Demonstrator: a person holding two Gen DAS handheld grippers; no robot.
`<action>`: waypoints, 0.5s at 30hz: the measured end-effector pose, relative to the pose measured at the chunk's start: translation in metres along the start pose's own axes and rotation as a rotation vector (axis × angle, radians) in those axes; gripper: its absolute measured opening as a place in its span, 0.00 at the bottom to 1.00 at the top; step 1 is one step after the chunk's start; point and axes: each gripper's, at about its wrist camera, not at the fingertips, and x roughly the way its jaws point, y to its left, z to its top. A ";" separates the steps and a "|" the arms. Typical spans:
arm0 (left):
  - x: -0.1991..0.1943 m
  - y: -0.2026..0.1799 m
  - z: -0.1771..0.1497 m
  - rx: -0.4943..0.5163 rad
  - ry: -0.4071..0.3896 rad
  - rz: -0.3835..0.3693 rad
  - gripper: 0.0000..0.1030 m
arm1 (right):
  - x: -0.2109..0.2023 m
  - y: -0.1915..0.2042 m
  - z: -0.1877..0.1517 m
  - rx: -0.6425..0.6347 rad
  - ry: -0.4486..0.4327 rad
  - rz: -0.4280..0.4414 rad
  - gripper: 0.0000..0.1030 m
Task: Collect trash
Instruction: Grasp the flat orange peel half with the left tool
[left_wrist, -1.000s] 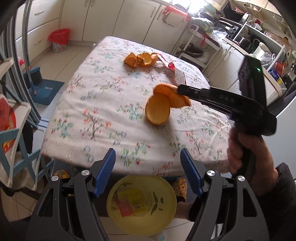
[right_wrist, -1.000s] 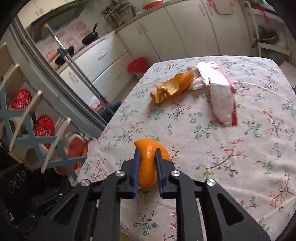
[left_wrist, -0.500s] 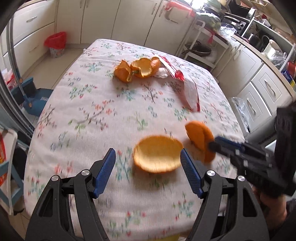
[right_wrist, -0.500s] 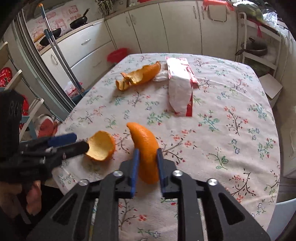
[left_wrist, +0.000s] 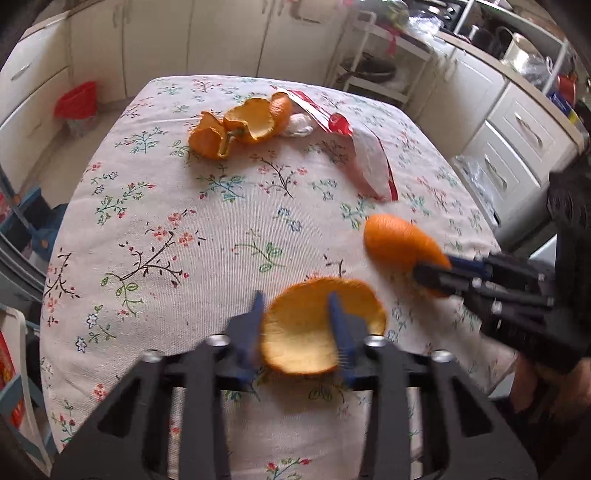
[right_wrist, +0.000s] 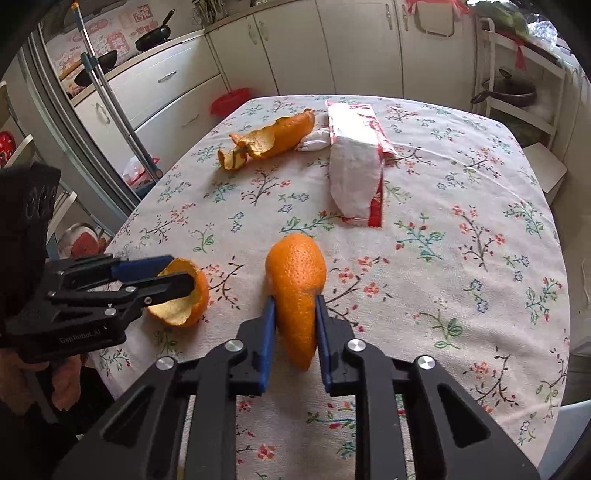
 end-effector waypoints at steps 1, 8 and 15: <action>0.000 -0.001 -0.002 0.007 0.008 -0.009 0.14 | -0.001 -0.002 0.000 0.007 0.000 -0.002 0.18; -0.012 -0.016 -0.014 0.077 -0.001 -0.007 0.04 | -0.005 -0.007 -0.005 0.023 0.002 -0.017 0.18; -0.031 -0.008 -0.018 0.031 -0.049 -0.010 0.03 | -0.008 -0.008 -0.009 0.021 0.004 -0.022 0.17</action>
